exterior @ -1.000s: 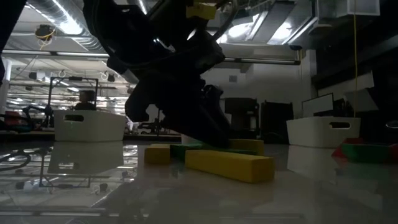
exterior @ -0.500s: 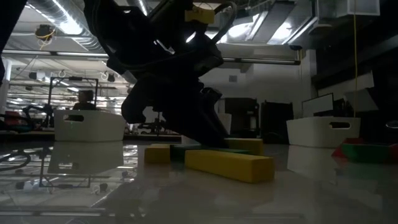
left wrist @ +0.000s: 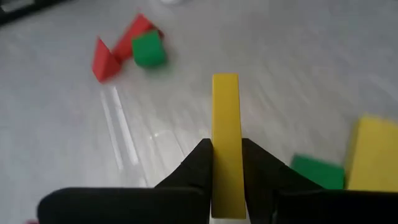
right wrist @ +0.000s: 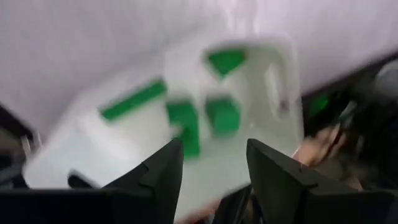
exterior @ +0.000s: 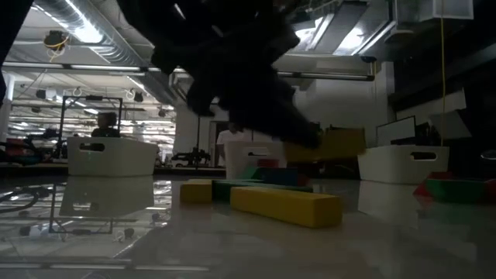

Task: Sort blocks
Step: Put the yellow block into the top right white bin

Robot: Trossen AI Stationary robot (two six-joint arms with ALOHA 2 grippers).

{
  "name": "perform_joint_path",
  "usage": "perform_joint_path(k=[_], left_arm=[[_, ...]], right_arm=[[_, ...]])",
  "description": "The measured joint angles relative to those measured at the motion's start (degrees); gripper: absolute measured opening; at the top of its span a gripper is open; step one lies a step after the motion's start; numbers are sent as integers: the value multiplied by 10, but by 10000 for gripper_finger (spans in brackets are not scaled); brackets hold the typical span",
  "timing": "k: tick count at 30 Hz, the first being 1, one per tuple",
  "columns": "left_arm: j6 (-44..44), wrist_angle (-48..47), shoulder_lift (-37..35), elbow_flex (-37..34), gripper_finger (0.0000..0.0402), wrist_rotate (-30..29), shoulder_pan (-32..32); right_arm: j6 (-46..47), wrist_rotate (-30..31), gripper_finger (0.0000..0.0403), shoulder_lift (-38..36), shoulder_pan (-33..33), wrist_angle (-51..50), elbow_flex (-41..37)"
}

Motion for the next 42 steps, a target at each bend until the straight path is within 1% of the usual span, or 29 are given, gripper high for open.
perform_joint_path(k=[2,5,9,11,12,13,14,16,20,25,27,29,33,38,42], left_arm=[[0,-2,0,13,45,0,1],[3,-22,-5,36,53,0,1],[4,-47,-17,65,50,0,1],[3,-58,-22,75,46,0,1],[2,-58,-25,82,45,-1,1],[0,-58,-26,87,45,-2,1],[0,-61,-28,92,45,-3,1],[2,-69,-29,105,49,-8,1],[8,-72,-30,121,52,-23,1],[24,-71,-30,128,48,-57,1],[30,-72,-30,128,50,-61,1],[30,-73,-30,128,52,-62,1],[31,-73,-30,128,51,-62,0],[30,-68,-30,128,49,-62,0],[30,-63,-30,128,53,-62,0]], right_arm=[[5,89,179,-14,0,0,14],[1,257,179,-26,1,2,32],[-41,477,179,-31,1,13,43],[-51,564,179,-30,-4,22,43],[-52,593,179,-30,-7,28,43],[-54,604,179,-30,-14,39,43],[-55,603,179,-30,-23,52,43],[-55,583,179,-30,-42,69,43],[-72,512,179,-30,-84,100,43],[-177,432,179,-30,-117,162,43],[-215,405,179,-30,-125,181,43],[-232,395,179,-30,-131,193,43],[-234,382,179,-30,-146,197,43],[-234,342,179,-30,-166,197,43],[-234,335,179,-30,-174,197,43]])
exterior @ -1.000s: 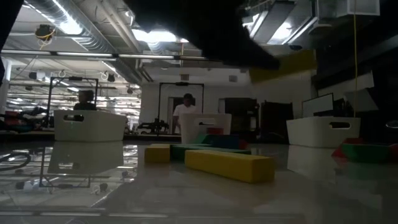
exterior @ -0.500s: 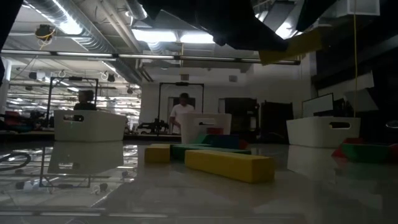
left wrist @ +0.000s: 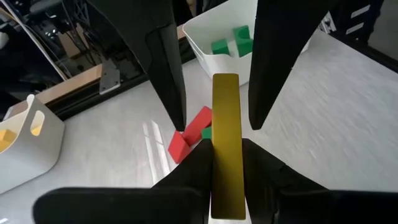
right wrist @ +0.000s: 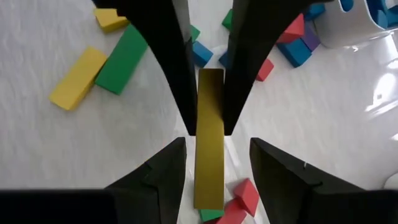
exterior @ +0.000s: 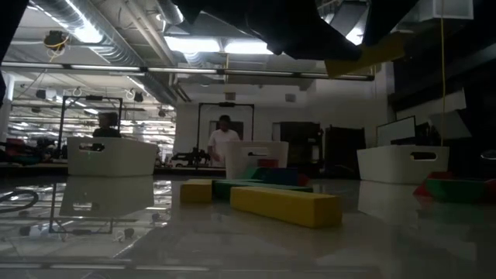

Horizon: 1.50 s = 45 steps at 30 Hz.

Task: Sort blocks
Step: Put the yellow block into the top right white bin

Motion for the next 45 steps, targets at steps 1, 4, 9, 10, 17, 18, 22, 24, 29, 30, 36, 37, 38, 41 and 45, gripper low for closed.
perform_joint_path(k=[1,4,9,10,17,18,22,24,29,30,36,37,38,41,45], left_arm=[[0,1,0,0,54,0,0],[0,2,0,0,54,0,0],[4,16,0,0,55,0,0],[6,17,0,0,55,0,0],[7,16,0,0,56,-1,0],[7,16,0,0,56,-1,0],[6,17,0,0,56,-3,0],[7,19,0,0,56,-3,0],[7,26,0,-1,56,-2,0],[8,27,0,-1,56,-1,0],[19,30,0,-1,56,0,0],[23,30,0,-1,56,0,0],[30,30,0,-1,56,0,-1],[34,30,0,-1,56,-1,-3],[34,30,0,-1,56,-2,-6]], right_arm=[[-1,0,179,0,-4,0,0],[-3,-5,179,0,-3,-1,0],[-3,-5,177,0,-3,-1,0],[-3,-5,174,0,-3,-2,0],[-11,-5,108,0,-3,-2,0],[-16,-5,96,0,-3,-2,0],[-29,-5,52,0,-3,-2,0],[-29,-4,52,0,-3,-3,0],[-30,-4,71,0,-3,-3,0],[-31,-4,84,0,-3,-3,0],[-33,-10,115,0,-3,-1,0],[-33,-9,109,0,-3,-1,0],[-33,-9,102,0,-3,-1,0],[-31,-9,79,0,-3,-1,0],[-30,-9,66,0,-3,-2,0]])
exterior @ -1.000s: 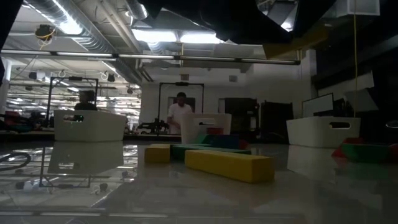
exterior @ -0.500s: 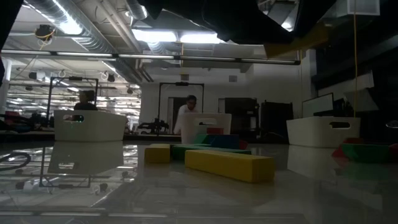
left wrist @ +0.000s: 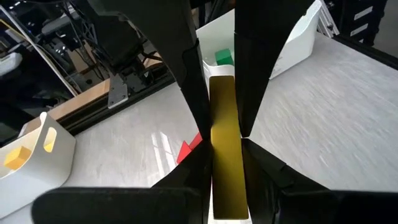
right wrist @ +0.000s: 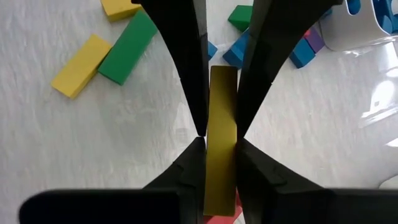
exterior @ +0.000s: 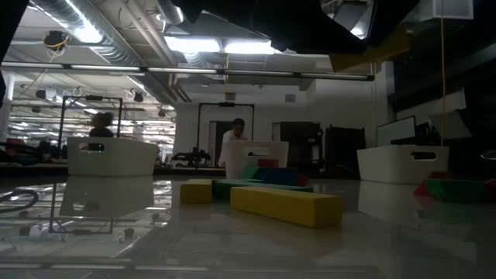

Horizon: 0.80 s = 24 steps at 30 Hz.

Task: Sort blocks
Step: Put the yellow block into the top right white bin

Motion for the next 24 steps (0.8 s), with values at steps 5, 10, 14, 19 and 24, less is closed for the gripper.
perform_joint_path(k=[5,10,14,19,24], left_arm=[[0,0,0,0,56,0,-1],[0,1,0,0,57,1,-1],[0,1,-1,0,57,1,-1],[3,2,-1,0,90,-3,-1],[4,8,-5,2,148,-24,-1]], right_arm=[[-1,-11,75,0,0,2,0],[-1,-12,66,0,0,2,0],[-13,-10,59,0,0,2,0],[-20,-14,62,0,-4,1,0],[-46,-14,63,1,-16,3,-1]])
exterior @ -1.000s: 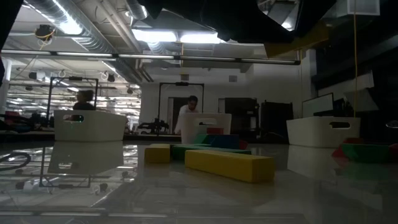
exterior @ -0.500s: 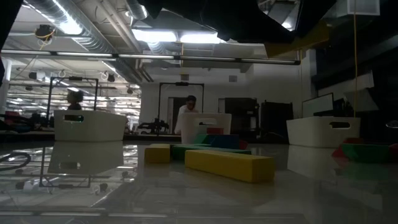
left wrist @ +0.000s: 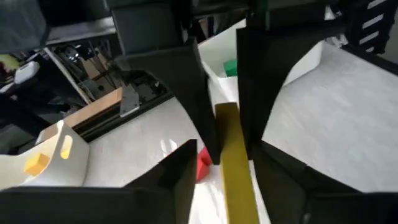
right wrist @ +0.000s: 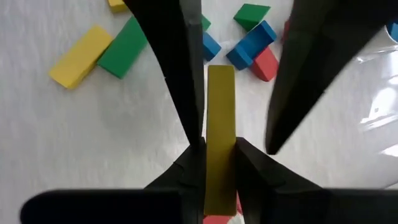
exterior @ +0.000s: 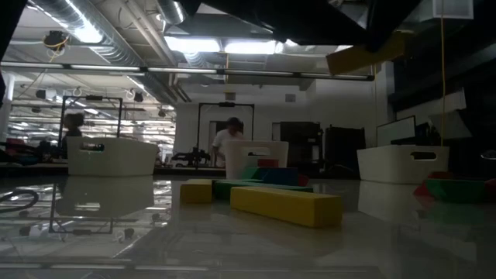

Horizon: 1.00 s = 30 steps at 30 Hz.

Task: Sort blocks
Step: Put the yellow block into the top right white bin

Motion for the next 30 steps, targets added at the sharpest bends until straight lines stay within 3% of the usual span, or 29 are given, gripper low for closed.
perform_joint_path(k=[5,11,18,22,30], left_arm=[[-1,-30,-3,0,176,-36,1],[-22,-175,-49,-1,180,-98,2],[-117,-370,-128,-1,180,-100,18],[-168,-444,-163,-18,180,-102,31],[-188,-417,-203,-97,180,-100,49]], right_arm=[[-48,4,63,0,-26,-16,0],[-92,14,64,0,-76,-92,0],[-125,80,64,-5,-166,-193,-8],[-177,94,64,-52,-232,-196,-50],[-194,119,64,-226,-421,-157,-243]])
